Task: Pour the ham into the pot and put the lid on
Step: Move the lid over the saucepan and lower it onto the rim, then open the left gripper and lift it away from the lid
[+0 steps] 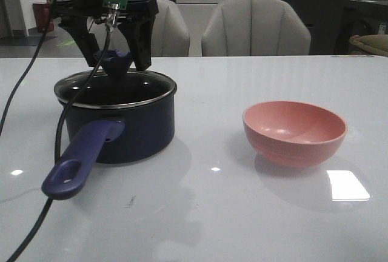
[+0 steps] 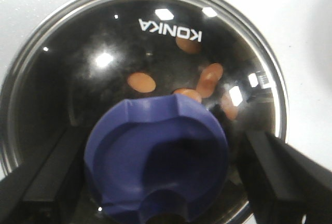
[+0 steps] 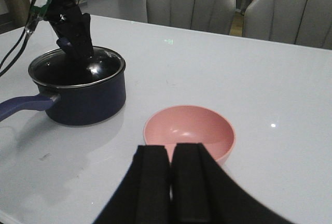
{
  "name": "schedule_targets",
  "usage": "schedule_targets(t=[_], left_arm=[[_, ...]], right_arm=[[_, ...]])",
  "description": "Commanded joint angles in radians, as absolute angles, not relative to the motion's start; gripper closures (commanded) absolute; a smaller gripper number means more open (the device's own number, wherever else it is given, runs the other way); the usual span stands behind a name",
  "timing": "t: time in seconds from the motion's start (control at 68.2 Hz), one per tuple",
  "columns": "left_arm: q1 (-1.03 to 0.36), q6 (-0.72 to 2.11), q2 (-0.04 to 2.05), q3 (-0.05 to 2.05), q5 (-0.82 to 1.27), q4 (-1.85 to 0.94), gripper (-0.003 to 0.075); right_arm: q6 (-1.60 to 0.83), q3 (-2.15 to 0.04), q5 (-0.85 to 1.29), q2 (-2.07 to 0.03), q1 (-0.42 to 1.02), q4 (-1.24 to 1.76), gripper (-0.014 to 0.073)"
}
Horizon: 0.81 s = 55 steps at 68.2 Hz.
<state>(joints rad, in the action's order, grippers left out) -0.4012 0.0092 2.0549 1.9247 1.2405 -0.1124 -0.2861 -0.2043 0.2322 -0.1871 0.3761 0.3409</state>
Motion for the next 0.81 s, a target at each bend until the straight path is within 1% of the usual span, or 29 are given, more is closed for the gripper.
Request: schedule_targets(t=[0.0,0.161,0.498,0.616,0.791], left_arm=[[-0.406,0.008,1.995,1.952,1.269,-0.155,0.0145],[-0.402,0.008,1.995,1.961,1.269,-0.146,0.0145],[-0.4,0.008,1.955,2.07,1.259,-0.075,0.015],[-0.4,0.008,1.906,2.07,1.26,-0.054,0.0162],[-0.404,0.01,1.79,2.004,1.22,-0.054,0.0218]], right_arm=[[-0.291,-0.232,0.162,-0.196,0.377,0.347,0.0432],[-0.291,-0.232,0.162,-0.196,0.377,0.347,0.0432],[-0.291,-0.232,0.162,-0.196,0.377,0.347,0.0432],[-0.291,-0.232,0.162,-0.196,0.377,0.347,0.0432],[-0.291,-0.232,0.162,-0.196,0.377,0.347,0.0432]])
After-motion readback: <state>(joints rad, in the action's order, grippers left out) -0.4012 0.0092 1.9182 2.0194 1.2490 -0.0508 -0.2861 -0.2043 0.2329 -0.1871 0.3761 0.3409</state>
